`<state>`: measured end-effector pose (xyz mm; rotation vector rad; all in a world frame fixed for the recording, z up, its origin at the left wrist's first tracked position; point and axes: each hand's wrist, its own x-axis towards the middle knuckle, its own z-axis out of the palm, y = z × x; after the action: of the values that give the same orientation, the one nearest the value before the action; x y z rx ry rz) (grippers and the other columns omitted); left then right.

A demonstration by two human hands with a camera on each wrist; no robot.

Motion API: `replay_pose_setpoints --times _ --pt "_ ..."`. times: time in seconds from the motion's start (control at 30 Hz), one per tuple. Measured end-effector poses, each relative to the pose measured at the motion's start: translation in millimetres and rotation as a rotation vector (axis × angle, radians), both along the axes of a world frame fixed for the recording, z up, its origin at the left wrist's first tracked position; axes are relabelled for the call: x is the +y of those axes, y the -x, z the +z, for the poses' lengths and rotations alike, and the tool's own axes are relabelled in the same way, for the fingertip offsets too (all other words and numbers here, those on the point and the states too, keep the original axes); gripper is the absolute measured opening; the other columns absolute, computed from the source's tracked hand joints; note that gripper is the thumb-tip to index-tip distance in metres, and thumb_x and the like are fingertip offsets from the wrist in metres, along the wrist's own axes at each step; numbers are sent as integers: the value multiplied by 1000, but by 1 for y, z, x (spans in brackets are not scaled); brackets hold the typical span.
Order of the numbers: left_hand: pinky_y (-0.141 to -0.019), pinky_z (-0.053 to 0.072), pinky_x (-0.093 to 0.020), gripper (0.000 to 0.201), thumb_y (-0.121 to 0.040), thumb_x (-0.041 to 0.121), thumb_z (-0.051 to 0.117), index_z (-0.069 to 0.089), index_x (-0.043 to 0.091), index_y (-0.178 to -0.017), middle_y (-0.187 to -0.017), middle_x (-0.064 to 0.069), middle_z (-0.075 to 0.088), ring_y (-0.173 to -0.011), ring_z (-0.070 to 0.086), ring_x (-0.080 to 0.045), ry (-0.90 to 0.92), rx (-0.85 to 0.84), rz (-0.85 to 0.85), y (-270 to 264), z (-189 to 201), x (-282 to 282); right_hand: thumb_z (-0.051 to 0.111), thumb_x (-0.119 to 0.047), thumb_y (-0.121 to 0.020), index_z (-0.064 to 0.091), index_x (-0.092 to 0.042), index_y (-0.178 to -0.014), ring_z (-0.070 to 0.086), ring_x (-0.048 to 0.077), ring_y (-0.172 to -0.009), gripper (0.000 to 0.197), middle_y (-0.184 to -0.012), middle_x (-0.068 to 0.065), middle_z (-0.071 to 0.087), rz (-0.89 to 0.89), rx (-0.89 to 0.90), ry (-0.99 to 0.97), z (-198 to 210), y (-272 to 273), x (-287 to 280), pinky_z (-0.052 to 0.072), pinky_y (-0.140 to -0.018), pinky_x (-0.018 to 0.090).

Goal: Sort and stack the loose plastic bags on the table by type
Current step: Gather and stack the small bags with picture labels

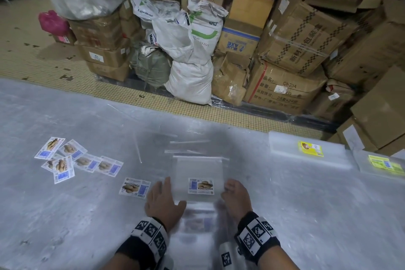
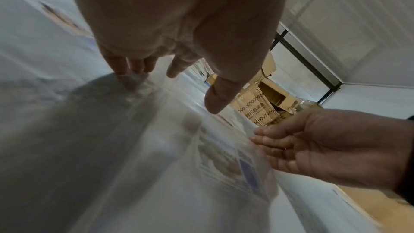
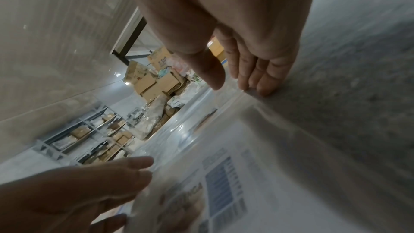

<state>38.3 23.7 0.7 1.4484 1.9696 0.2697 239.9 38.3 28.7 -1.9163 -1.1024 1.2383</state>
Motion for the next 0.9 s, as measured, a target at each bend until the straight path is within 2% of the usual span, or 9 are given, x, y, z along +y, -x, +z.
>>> replay_pose_setpoints --times 0.1,0.2,0.33,0.47,0.57,0.63,0.7,0.83,0.9 --pt "-119 20 -47 93 -81 49 59 8 24 -154 -161 -6 7 -148 10 -32 52 32 -61 -5 -4 -3 46 9 -86 55 -19 -95 57 4 -77 31 -88 -7 63 26 -14 -16 -3 -1 -2 47 -65 18" --pt "-116 26 -48 93 -71 55 58 18 25 -149 -156 -8 19 -142 21 -32 67 17 -79 -10 -5 -1 47 11 -85 60 -13 -103 53 1 -74 32 -89 -7 62 36 13 -15 -5 0 -6 50 -68 15" --pt "-110 33 -47 90 -68 59 57 26 24 -145 -150 -8 30 -135 32 -31 68 -37 -43 -6 -5 5 52 8 -86 53 -14 -118 58 7 -92 39 -114 -1 61 46 81 36 -5 -3 -4 46 -64 10" --pt "-109 33 -44 77 -68 59 59 42 27 -136 -140 -7 44 -129 40 -29 49 -130 19 -1 0 14 55 8 -84 53 -13 -125 57 15 -108 46 -128 5 58 42 122 65 -7 -8 -7 49 -79 20" --pt "-99 46 -44 65 -64 49 72 56 20 -120 -118 -5 62 -112 57 -29 -2 -327 132 5 -1 20 58 8 -84 48 -11 -136 53 19 -122 57 -131 2 55 37 135 71 -11 -6 -9 46 -85 23" --pt "-82 52 -37 37 -72 30 77 57 14 -98 -96 -5 65 -92 63 -26 -6 -520 239 8 3 26 58 9 -84 51 -12 -131 57 17 -113 52 -124 1 58 -13 138 52 -12 -2 -9 48 -79 18" --pt "-69 49 -30 20 -83 10 72 58 6 -97 -91 -7 66 -82 63 -22 37 -608 256 10 5 34 52 14 -84 57 -12 -119 63 16 -95 43 -110 2 65 -104 168 47 -15 3 -9 50 -67 17" --pt "-76 53 -33 23 -84 10 71 65 -1 -104 -102 -14 71 -91 66 -27 133 -600 136 19 4 49 45 17 -82 66 -19 -102 65 27 -85 46 -99 13 72 -193 160 21 -16 16 -13 52 -73 42" --pt "-75 50 -29 34 -82 12 72 61 3 -113 -108 -13 69 -92 64 -26 141 -530 82 21 1 52 41 21 -82 64 -18 -100 64 22 -84 49 -95 6 71 -217 179 18 -13 19 -16 51 -72 33"
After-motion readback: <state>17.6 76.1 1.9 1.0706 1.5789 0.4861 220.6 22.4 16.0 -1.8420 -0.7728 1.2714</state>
